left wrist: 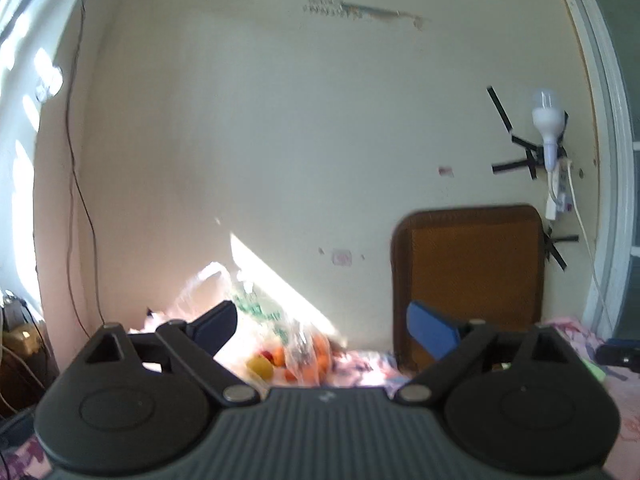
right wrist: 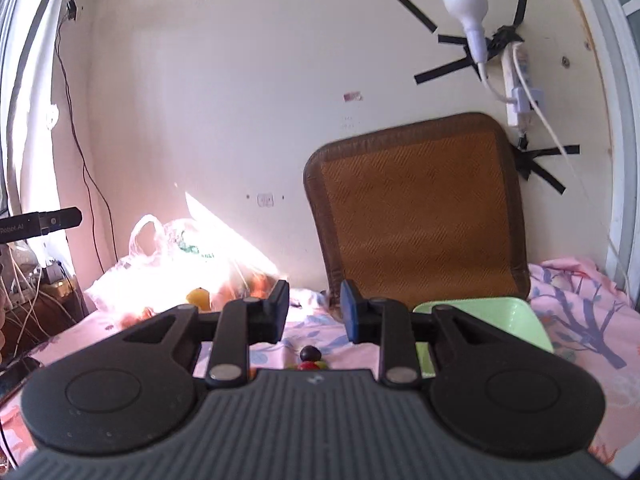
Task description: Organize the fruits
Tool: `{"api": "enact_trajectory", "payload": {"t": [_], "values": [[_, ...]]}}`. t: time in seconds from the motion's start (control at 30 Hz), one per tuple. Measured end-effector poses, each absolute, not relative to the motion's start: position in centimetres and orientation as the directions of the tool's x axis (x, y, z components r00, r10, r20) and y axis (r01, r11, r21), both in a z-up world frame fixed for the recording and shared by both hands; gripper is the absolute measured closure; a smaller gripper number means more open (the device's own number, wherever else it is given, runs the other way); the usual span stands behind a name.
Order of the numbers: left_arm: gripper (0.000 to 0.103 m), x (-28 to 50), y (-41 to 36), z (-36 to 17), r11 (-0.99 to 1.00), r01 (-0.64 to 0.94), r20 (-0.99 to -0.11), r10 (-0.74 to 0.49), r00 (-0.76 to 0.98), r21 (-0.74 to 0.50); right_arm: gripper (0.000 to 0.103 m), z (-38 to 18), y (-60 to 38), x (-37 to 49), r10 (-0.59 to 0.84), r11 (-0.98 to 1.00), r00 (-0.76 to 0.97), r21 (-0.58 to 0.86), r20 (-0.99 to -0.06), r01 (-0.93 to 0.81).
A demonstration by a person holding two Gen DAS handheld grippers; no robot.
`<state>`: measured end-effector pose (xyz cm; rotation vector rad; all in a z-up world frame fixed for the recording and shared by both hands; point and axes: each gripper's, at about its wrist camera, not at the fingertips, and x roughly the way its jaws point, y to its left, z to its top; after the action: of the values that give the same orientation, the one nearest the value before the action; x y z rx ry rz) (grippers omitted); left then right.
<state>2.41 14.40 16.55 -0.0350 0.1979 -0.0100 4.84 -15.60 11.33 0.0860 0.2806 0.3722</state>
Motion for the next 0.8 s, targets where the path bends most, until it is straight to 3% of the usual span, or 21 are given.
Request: {"api": "enact_trajectory", "payload": {"t": [0.03,0.1,0.2,0.37,0.67,0.73,0.8], "values": [[0.012,3.1,13.9,15.1,0.998,0.041,-0.247,-0.050,0.968,-0.043,0.073,10.1,-14.9,5.4,0.367,0.930,0.884,0.126,-0.289,-0.345],[0.025,4.3,12.6,12.1,0.992,0.104,-0.338,-0.121,0.933,-0.070,0.073,7.5,-13.7,6.6,0.382,0.923,0.845,0.125,-0.373,-0.363],[0.029,5.4,10.7,7.8,0.978,0.182,-0.427,-0.209,0.880,-0.103,0.073,4.9,-12.4,7.8,0.410,0.909,0.791,0.133,-0.455,-0.395],[0.028,5.8,7.7,3.5,0.946,0.308,-0.500,-0.315,0.807,-0.099,0.072,3.6,-11.8,9.7,0.460,0.887,0.725,0.217,-0.513,-0.409],[0.029,8.1,5.9,1.4,0.935,0.350,-0.576,-0.318,0.753,-0.059,0.071,1.7,-11.2,12.5,0.513,0.858,0.639,0.349,-0.572,-0.377],[0.031,8.5,5.8,1.3,0.934,0.353,-0.585,-0.320,0.746,-0.061,0.067,1.3,-11.2,13.1,0.530,0.848,0.621,0.379,-0.577,-0.371],[0.043,8.7,5.6,1.0,0.933,0.355,-0.594,-0.317,0.739,-0.056,0.064,1.2,-11.2,13.3,0.529,0.848,0.623,0.389,-0.576,-0.359]]}}
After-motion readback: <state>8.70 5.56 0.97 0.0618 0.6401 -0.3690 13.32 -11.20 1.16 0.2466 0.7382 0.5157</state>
